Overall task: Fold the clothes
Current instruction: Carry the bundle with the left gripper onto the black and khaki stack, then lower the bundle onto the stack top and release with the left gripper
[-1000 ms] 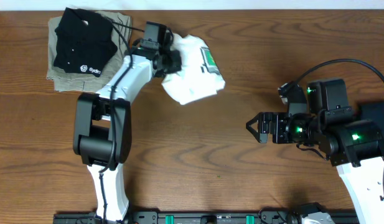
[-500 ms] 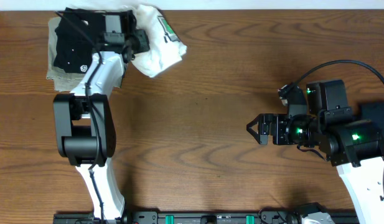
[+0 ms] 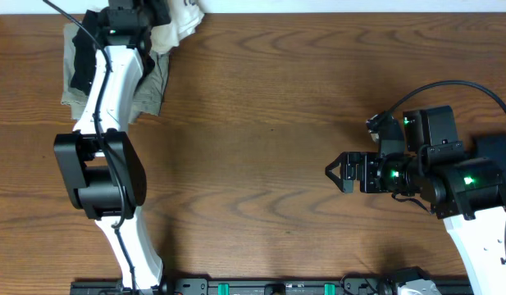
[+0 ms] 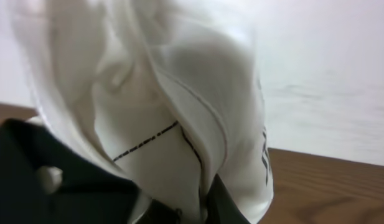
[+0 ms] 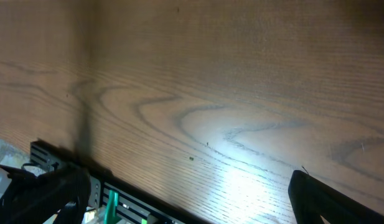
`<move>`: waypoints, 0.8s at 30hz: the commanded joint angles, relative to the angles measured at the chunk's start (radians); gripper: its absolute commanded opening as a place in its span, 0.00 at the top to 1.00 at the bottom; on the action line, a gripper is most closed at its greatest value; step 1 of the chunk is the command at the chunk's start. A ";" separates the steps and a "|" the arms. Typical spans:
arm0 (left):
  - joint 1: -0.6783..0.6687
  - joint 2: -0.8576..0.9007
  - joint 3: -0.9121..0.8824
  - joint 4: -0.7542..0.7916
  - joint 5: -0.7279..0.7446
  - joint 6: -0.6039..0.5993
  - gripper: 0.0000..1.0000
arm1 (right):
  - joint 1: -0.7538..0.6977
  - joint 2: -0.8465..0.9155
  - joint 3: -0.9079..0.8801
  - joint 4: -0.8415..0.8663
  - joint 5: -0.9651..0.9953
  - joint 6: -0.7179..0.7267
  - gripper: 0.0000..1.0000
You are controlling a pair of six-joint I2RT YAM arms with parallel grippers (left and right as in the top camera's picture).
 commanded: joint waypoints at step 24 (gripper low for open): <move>0.243 -0.013 0.020 -0.205 -0.101 -0.602 0.94 | -0.007 -0.003 0.008 -0.003 0.002 0.024 0.01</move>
